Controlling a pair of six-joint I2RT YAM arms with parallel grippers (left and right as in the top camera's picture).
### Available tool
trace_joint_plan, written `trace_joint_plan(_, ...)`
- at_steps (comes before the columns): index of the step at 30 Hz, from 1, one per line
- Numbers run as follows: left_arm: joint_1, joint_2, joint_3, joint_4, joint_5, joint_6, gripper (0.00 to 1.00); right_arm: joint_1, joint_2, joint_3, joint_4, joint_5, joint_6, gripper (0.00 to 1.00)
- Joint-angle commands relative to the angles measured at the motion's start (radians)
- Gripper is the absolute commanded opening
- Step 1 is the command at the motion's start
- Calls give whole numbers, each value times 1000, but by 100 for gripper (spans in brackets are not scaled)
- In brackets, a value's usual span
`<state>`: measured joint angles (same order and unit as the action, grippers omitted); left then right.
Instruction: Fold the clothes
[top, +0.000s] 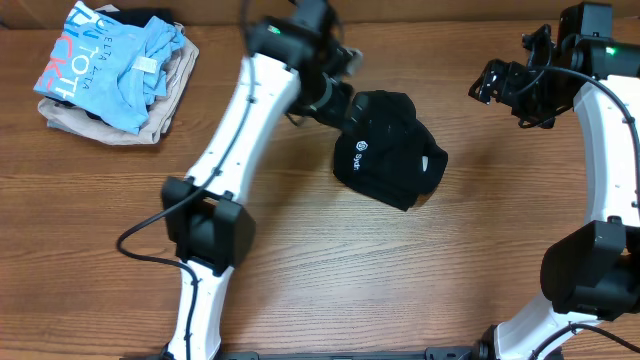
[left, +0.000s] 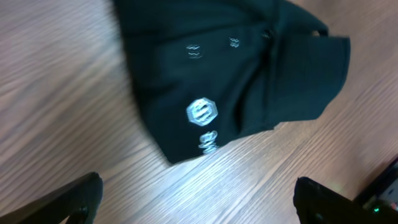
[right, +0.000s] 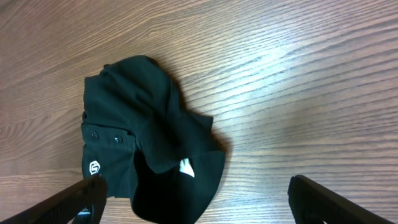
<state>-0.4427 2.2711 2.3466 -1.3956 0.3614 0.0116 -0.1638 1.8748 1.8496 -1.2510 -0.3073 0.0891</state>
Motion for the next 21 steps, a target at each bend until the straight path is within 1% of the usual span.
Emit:
trace_joint_plan(1,-85,-1,-106,87,-6,61,93,-2,-14,15,-1,-9,8,90)
trace_joint_plan(2,-101,-1,-132,119,-7,64,88,-2,-14,15,0,-9,8,85)
trace_joint_plan(3,-131,-1,-189,188,-7,64,32,-2,-14,15,-1,-9,8,75)
trace_joint_plan(4,-142,-1,-211,214,-8,64,16,-2,-14,15,-1,-9,8,72)
trace_joint_plan(5,-152,-1,-235,243,-12,64,8,-2,-14,15,-1,-9,8,69)
trace_joint_plan(6,-163,-1,-260,273,-26,63,4,-2,-14,15,-2,-9,8,67)
trace_joint_plan(12,-198,-1,-394,401,-170,65,4,-2,-14,15,-4,-8,8,65)
trace_joint_plan(17,-197,0,-473,451,-338,113,4,-2,-14,15,-3,-9,8,64)
trace_joint_plan(21,-185,2,-531,502,-419,168,4,-2,-14,15,-4,-8,8,64)
